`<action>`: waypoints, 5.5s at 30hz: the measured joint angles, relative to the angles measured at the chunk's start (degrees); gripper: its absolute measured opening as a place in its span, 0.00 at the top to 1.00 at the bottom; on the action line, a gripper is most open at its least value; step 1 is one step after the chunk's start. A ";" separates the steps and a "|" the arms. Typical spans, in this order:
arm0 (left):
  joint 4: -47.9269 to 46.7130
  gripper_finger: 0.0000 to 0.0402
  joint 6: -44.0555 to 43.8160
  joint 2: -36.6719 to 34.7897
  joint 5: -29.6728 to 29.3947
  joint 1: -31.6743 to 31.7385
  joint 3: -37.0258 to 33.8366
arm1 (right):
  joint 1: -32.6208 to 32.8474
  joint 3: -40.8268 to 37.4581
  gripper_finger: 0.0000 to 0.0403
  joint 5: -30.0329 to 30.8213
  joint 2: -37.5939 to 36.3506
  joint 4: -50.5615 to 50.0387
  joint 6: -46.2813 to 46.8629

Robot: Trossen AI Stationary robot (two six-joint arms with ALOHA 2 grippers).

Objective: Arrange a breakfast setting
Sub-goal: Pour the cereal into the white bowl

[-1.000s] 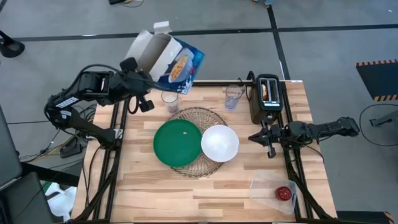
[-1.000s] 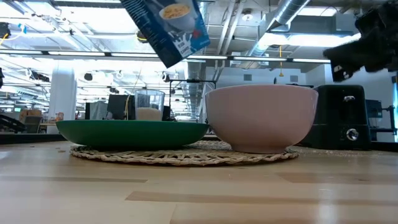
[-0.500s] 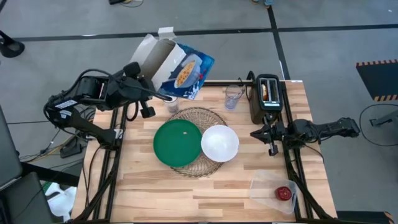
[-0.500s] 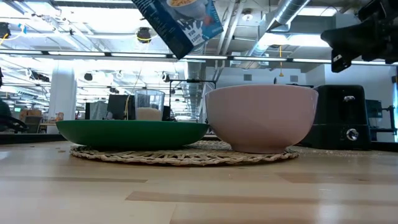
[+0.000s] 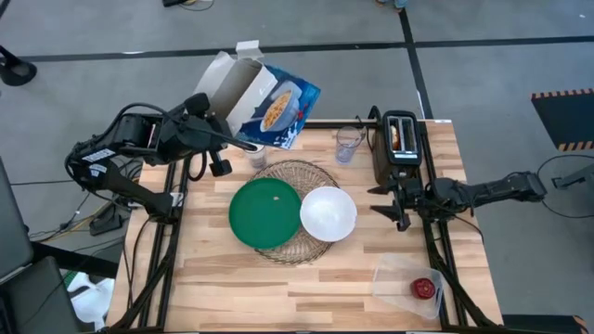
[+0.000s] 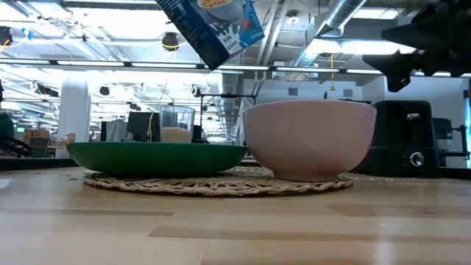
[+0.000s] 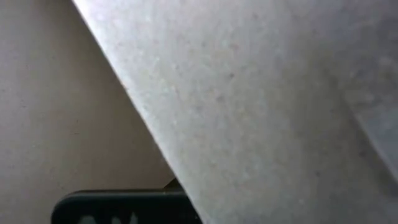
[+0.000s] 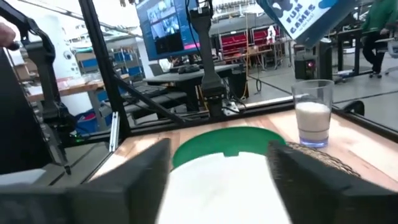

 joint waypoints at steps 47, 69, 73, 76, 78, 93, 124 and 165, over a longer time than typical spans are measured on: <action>10.24 1.00 2.30 4.45 2.40 -14.23 -0.20 | -3.48 -0.09 0.01 4.54 17.44 32.12 -6.25; 15.49 1.00 5.25 6.97 3.55 -17.57 -0.22 | -11.35 7.89 0.03 -10.16 34.86 46.37 -2.92; 15.51 1.00 4.82 6.95 2.34 -17.47 -0.22 | -11.34 9.86 0.04 -11.09 38.16 46.90 -2.23; 15.45 1.00 4.50 6.99 2.60 -17.46 -0.22 | -11.34 11.64 0.04 -12.08 40.62 47.82 -2.00; 15.55 1.00 4.45 7.21 2.60 -17.50 -0.22 | -11.32 12.79 0.04 -12.15 42.05 48.40 -1.84; 16.00 1.00 5.10 7.65 2.27 -20.80 -0.22 | -14.04 14.83 0.04 -13.62 45.02 52.63 -0.36; 18.27 1.00 6.70 4.62 1.48 -23.73 -0.13 | -18.95 22.54 0.04 -27.39 49.18 49.76 -1.58; 21.52 1.00 11.28 2.38 5.34 -23.90 -0.24 | -23.81 26.06 0.04 -47.65 49.06 51.48 4.59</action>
